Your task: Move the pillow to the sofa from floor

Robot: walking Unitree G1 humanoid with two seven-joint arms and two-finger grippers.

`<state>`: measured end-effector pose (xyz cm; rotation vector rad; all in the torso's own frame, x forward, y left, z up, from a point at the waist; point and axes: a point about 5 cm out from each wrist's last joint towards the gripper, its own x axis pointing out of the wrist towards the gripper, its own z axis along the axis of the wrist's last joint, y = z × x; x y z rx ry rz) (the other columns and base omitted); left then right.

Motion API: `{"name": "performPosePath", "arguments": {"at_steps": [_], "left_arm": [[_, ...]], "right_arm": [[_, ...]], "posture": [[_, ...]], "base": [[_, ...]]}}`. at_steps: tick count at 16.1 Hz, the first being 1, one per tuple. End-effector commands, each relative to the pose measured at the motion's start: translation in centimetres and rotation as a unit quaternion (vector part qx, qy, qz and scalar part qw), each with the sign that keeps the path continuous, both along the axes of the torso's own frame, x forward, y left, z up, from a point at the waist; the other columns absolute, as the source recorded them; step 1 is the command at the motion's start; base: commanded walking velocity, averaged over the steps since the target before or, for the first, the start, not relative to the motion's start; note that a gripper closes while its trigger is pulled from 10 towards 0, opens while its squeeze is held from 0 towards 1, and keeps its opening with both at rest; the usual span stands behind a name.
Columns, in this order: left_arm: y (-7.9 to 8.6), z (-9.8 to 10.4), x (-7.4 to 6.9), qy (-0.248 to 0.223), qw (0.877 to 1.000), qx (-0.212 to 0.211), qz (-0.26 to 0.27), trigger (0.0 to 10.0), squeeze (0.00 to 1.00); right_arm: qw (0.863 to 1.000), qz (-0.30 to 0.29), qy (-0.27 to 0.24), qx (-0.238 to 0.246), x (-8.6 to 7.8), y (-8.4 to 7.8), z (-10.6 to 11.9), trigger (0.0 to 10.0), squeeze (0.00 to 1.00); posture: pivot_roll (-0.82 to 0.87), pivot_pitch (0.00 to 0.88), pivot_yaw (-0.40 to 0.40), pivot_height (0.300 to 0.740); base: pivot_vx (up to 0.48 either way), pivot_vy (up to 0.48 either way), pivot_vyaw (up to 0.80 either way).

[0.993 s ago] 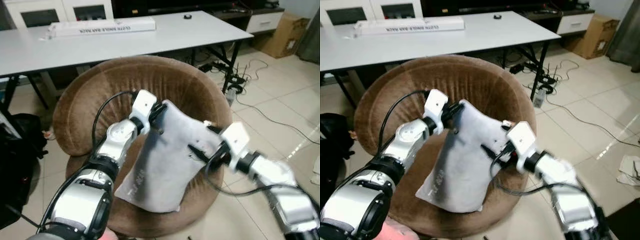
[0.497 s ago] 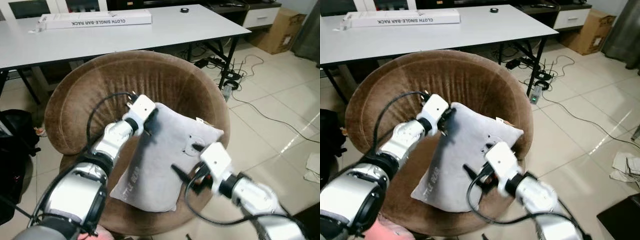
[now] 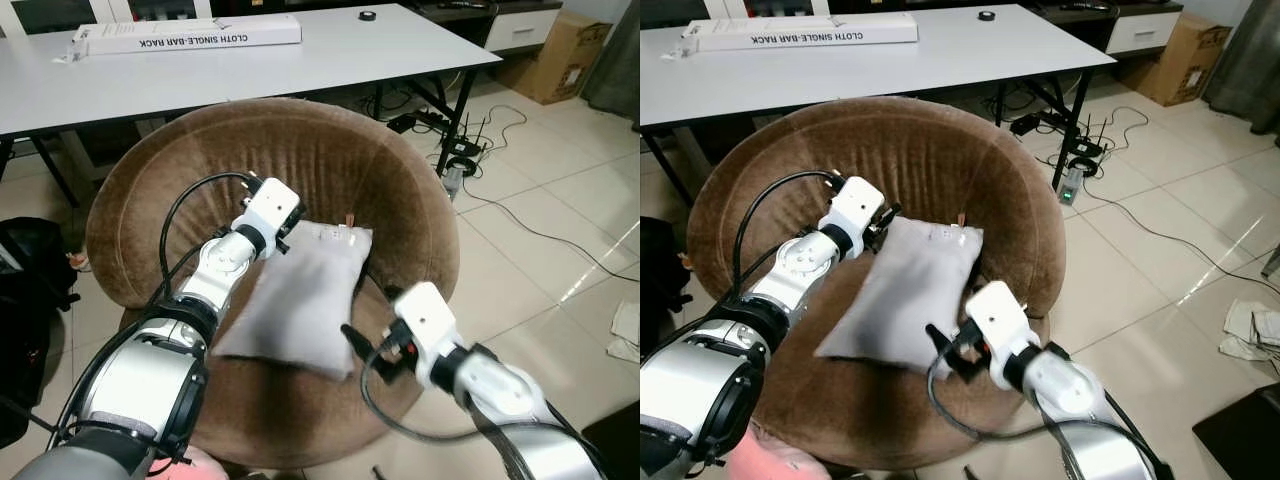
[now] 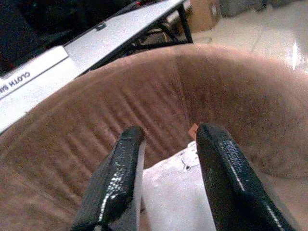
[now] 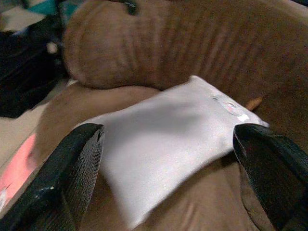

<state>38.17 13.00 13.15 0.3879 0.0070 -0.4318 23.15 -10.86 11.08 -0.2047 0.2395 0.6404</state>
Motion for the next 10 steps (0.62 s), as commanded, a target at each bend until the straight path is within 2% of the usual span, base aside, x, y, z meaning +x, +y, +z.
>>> {"name": "performPosePath", "arguments": {"at_steps": [1,3,4,5,6,8,10], "left_arm": [[0.1,0.5,0.3,0.001,1.000,-0.024,0.007,10.0,0.00],[0.8,0.0,0.1,0.023,0.996,-0.073,0.035,10.0,0.00],[2.3,-0.9,-0.4,0.036,0.989,-0.121,0.072,10.0,0.00],[2.9,-1.5,-0.8,0.043,0.986,-0.138,0.084,10.0,0.00],[3.6,-2.5,-2.1,0.036,0.985,-0.143,0.088,10.0,0.00],[4.4,-3.8,-4.2,0.028,0.986,-0.132,0.100,10.0,0.00],[4.9,-4.7,-6.3,0.030,0.982,-0.141,0.122,10.0,0.00]], "right_arm": [[1.000,-0.026,-0.004,-0.009,0.5,-0.7,-0.1,10.0,0.00],[0.996,-0.083,0.003,-0.009,1.6,-1.5,-0.7,10.0,0.00],[0.991,-0.133,0.015,0.002,2.4,-2.4,-1.4,10.0,0.00],[0.989,-0.147,0.019,0.007,2.7,-2.7,-1.7,10.0,0.00],[0.986,-0.167,0.024,0.014,3.3,-2.9,-2.0,10.0,0.00],[0.981,-0.191,0.026,0.019,4.0,-2.9,-2.2,10.0,0.00],[0.975,-0.220,0.028,0.020,5.2,-2.9,-2.5,10.0,0.00]], "posture": [[-0.08,0.000,0.019,0.740],[-0.04,0.000,0.019,0.740],[-0.01,0.000,0.031,0.740],[-0.01,0.000,0.034,0.740],[0.01,0.000,0.044,0.740],[0.02,0.000,0.045,0.740],[0.03,0.000,0.046,0.740]], "base": [[0.000,0.000,0.00],[0.000,0.000,0.00],[0.000,0.000,0.00],[0.000,0.000,0.00],[0.000,0.000,0.00],[0.000,0.000,0.00],[0.000,0.000,0.00]]}}
